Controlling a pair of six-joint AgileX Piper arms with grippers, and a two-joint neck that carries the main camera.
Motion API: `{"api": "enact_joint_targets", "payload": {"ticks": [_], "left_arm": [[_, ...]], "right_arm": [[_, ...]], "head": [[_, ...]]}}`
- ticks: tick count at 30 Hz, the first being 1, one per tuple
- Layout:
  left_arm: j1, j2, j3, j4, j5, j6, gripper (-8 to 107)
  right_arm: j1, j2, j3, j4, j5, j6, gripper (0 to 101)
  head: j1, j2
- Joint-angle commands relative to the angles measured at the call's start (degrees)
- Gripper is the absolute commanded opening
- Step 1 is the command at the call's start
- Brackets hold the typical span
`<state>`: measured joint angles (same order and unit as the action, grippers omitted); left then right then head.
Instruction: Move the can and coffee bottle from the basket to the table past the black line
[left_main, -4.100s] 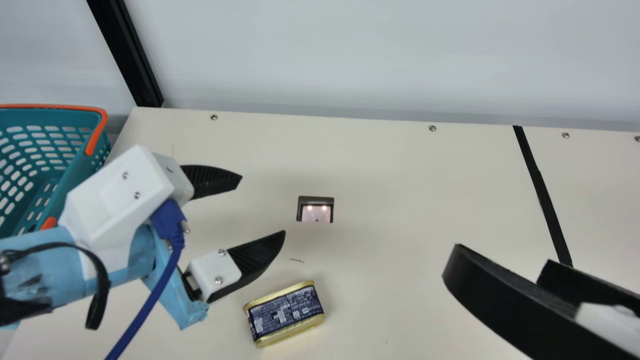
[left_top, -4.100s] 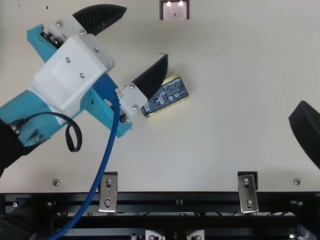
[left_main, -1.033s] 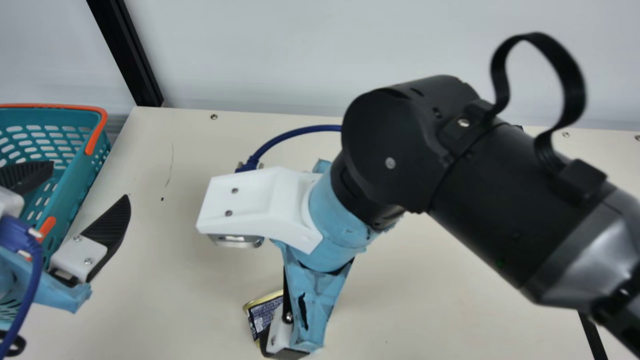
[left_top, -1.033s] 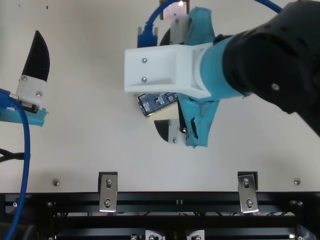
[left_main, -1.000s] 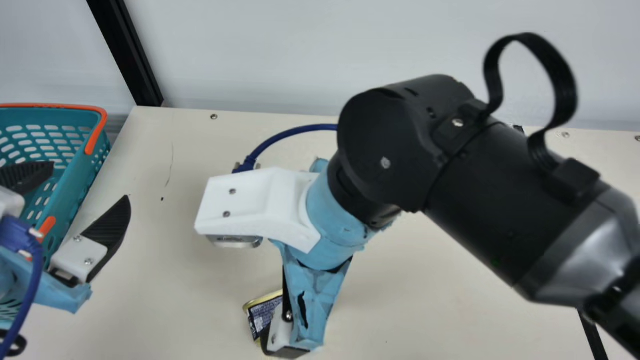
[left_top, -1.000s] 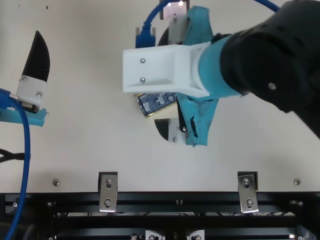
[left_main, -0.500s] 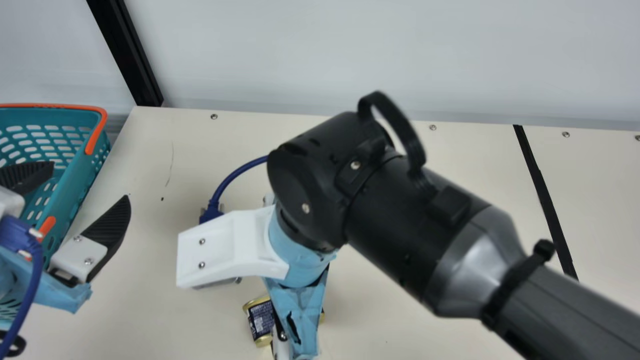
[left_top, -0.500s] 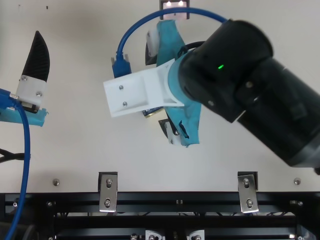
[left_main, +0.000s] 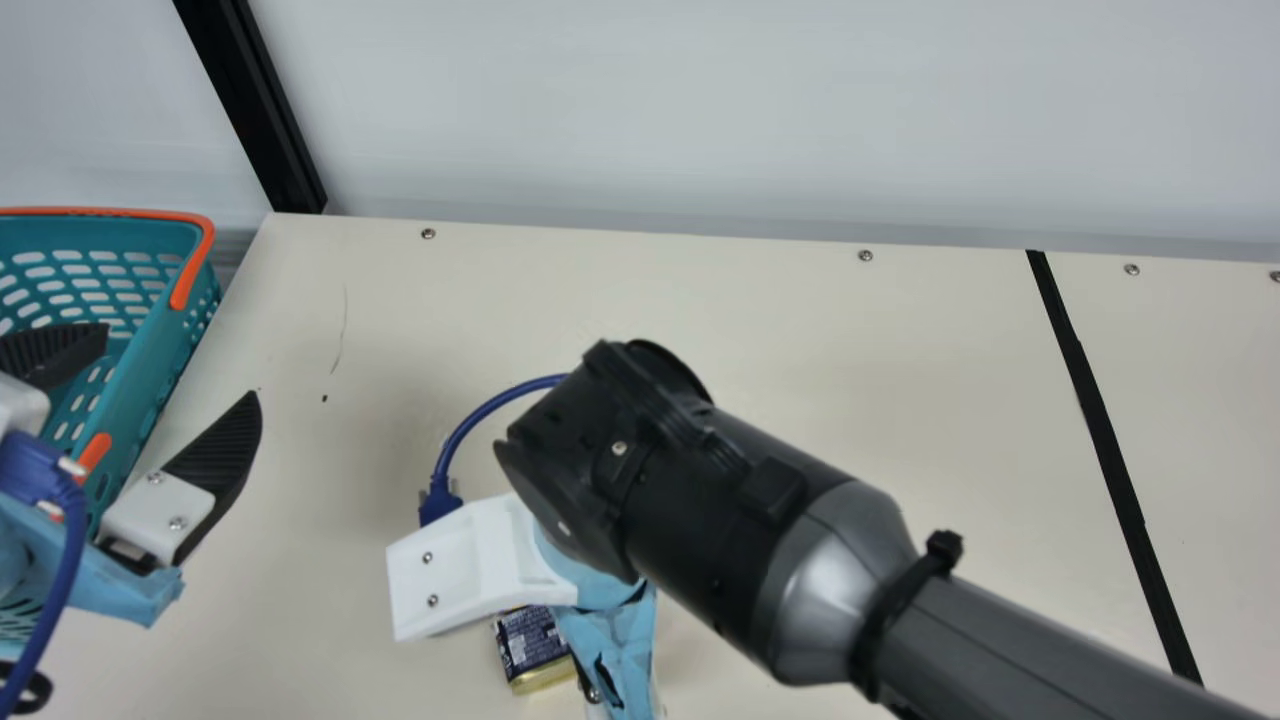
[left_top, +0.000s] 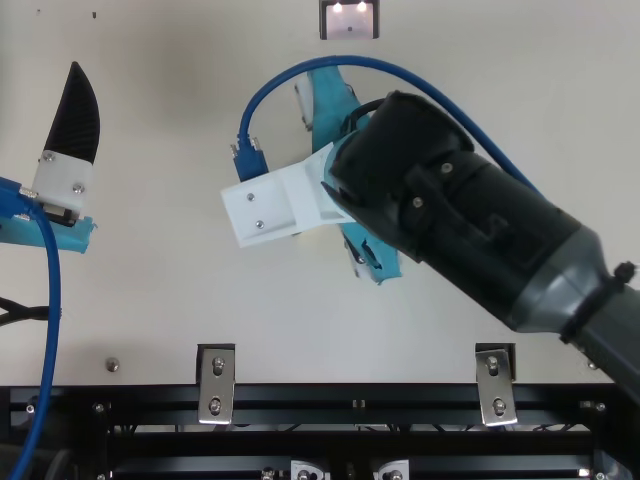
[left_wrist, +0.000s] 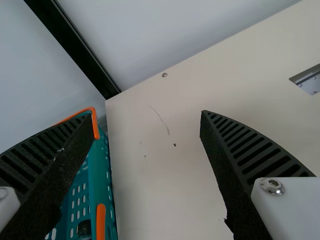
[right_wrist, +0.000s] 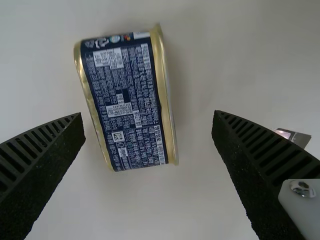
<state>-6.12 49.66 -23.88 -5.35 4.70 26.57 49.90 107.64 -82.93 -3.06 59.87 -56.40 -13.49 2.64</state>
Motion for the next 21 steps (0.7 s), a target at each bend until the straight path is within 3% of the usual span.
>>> {"api": "enact_joint_targets", "payload": {"ticks": [1, 7, 17, 18, 20, 21], "left_arm": [[0.0, 0.0, 0.0, 0.0, 0.0, 0.0, 90], [0.0, 0.0, 0.0, 0.0, 0.0, 0.0, 90], [0.0, 0.0, 0.0, 0.0, 0.0, 0.0, 90], [0.0, 0.0, 0.0, 0.0, 0.0, 0.0, 90], [0.0, 0.0, 0.0, 0.0, 0.0, 0.0, 90], [0.0, 0.0, 0.0, 0.0, 0.0, 0.0, 90]], "right_arm": [[0.15, 0.43, 0.55, -0.73, -0.19, 0.17, 101], [0.98, 1.96, 0.47, -1.89, 0.66, 0.77, 101], [2.22, 4.37, -2.99, -1.75, 2.72, 1.61, 101], [2.26, 4.56, -3.37, -1.78, 2.82, 1.75, 84], [2.19, 4.89, -3.99, -1.83, 2.82, 2.1, 0], [2.09, 4.99, -4.27, -1.77, 2.82, 2.32, 0]], "head": [[-0.07, -0.42], [-0.07, -0.42], [-0.07, -0.42], [-0.07, -0.42], [-0.07, -0.42], [-0.07, -0.42]]}}
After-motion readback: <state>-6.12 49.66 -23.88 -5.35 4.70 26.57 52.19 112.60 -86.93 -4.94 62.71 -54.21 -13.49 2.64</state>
